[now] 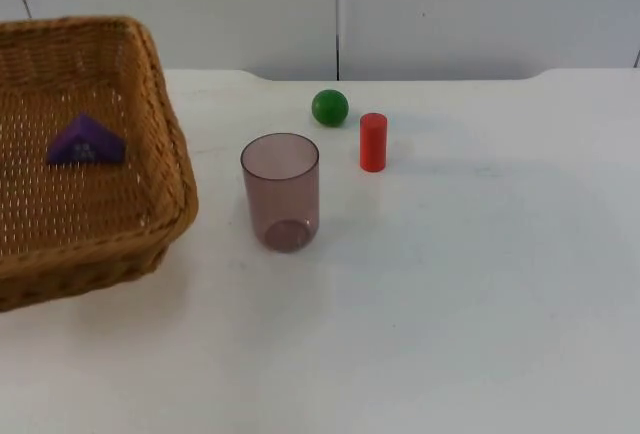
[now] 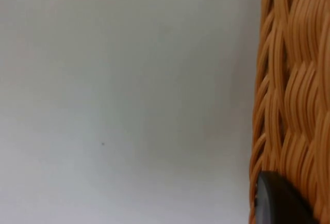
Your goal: Pick up the basket with the left hand and place the triangular block into the basket with the right hand.
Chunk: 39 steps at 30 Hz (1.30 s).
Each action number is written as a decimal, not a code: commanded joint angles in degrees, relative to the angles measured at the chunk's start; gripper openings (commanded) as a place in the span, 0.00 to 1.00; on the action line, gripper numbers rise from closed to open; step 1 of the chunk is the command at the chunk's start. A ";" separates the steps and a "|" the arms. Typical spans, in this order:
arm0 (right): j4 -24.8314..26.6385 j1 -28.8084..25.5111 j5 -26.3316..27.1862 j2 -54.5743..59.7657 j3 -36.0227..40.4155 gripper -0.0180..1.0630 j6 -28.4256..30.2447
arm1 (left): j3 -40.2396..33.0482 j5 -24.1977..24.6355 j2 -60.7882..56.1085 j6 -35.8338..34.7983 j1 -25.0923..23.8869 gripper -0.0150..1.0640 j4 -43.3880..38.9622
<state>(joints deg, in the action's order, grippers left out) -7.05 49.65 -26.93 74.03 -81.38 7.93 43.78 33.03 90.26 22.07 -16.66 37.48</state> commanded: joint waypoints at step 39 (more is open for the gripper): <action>-1.79 0.10 2.21 -0.68 -0.03 0.64 -2.47 | -0.03 -1.09 -28.36 3.62 3.78 0.82 1.09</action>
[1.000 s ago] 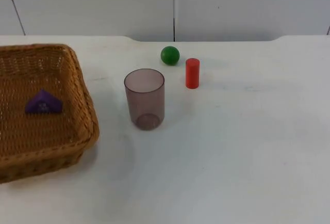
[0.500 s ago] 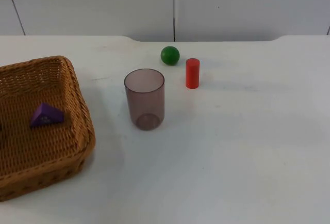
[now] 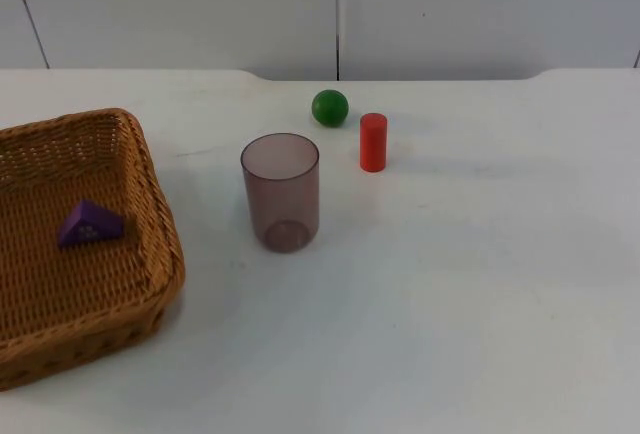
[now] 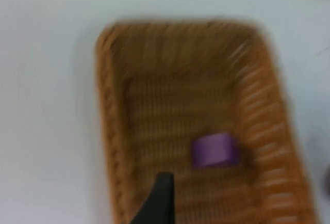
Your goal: Pick up the basket with the left hand and place the triangular block into the basket with the right hand.
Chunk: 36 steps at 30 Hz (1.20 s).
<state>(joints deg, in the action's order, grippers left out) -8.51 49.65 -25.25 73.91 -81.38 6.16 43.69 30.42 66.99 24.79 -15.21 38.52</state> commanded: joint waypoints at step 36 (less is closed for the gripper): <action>-0.20 0.10 -6.44 -44.75 41.46 0.64 -11.32 | -0.06 18.30 -45.32 -5.83 29.18 0.82 -13.86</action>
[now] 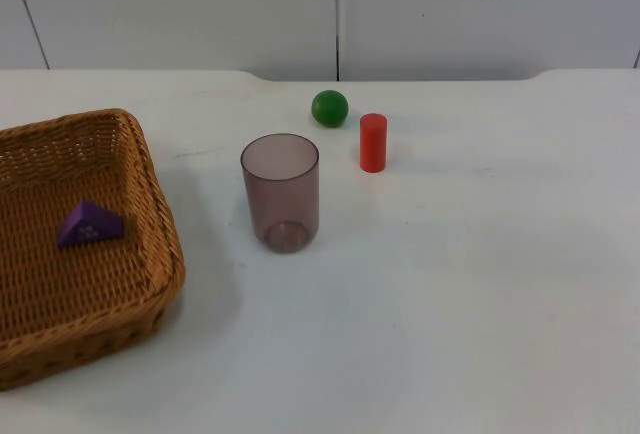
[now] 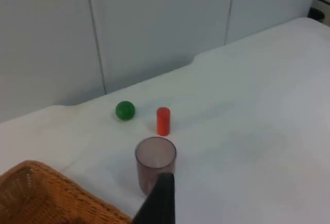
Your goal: Pick up the basket with the left hand and place the triangular block into the basket with the right hand.
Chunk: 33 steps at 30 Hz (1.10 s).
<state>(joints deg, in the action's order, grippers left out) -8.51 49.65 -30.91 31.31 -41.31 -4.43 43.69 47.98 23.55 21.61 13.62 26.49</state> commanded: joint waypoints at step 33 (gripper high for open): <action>2.47 0.10 -24.02 -26.24 9.54 0.64 1.30 | -14.79 13.16 -23.55 -23.59 0.35 0.82 -28.01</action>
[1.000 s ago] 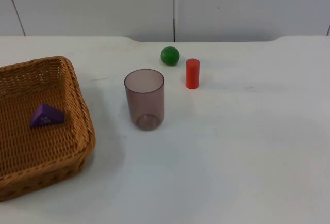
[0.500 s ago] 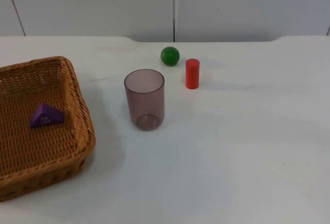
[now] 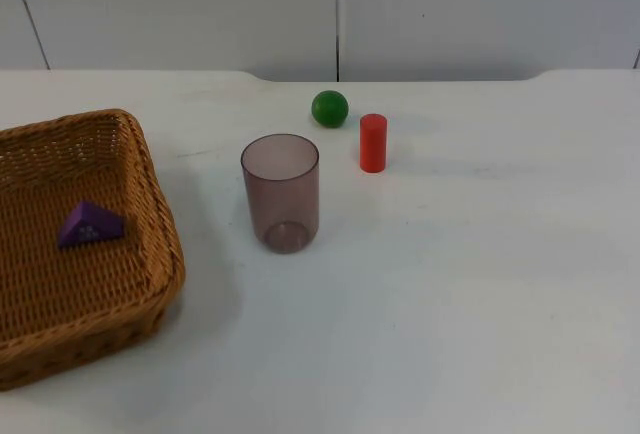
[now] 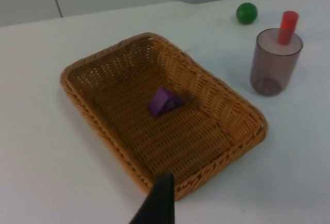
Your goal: Pick up the basket with the left hand and place the triangular block into the basket with the right hand.
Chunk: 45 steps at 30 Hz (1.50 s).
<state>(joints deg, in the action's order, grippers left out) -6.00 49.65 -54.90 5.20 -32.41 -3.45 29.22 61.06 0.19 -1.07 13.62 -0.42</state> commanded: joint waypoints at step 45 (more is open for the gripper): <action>4.87 0.10 -6.88 -0.14 2.84 0.64 2.25 | -0.75 0.47 -0.19 -0.91 0.35 0.82 -0.88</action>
<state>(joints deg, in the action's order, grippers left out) -1.50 49.65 -61.79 5.08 -29.93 -1.70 28.69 61.31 0.19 -1.46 13.62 -1.08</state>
